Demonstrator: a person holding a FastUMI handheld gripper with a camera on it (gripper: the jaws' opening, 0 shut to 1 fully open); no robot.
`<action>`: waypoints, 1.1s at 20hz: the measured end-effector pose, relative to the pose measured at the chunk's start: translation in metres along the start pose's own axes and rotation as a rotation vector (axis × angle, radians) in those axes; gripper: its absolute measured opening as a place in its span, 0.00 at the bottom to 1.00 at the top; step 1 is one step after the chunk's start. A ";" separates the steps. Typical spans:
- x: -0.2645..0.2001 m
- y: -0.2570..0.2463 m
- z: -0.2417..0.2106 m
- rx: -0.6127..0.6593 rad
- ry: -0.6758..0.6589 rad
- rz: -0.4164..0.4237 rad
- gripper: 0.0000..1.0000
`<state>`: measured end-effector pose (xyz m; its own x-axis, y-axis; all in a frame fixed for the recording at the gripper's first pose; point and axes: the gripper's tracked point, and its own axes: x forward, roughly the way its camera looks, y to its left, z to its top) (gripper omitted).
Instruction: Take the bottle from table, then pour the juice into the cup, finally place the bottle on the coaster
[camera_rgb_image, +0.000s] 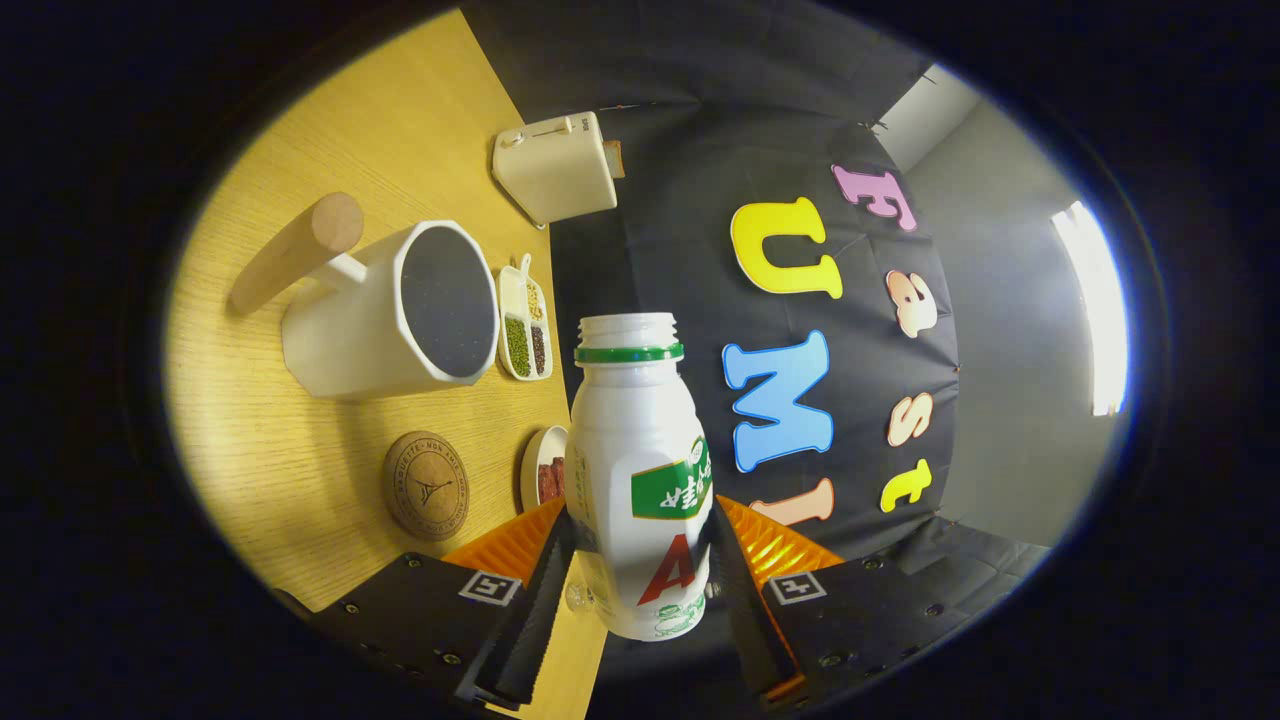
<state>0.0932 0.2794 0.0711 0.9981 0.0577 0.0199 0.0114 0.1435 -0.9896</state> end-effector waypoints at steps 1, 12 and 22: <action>0.000 0.000 -0.001 -0.013 0.000 -0.005 0.75; 0.001 -0.004 0.007 -0.112 -0.016 -0.038 0.75; 0.001 -0.003 0.008 -0.177 -0.019 -0.043 0.75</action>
<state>0.0940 0.2874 0.0755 0.9952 0.0738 0.0639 0.0662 -0.0298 -0.9974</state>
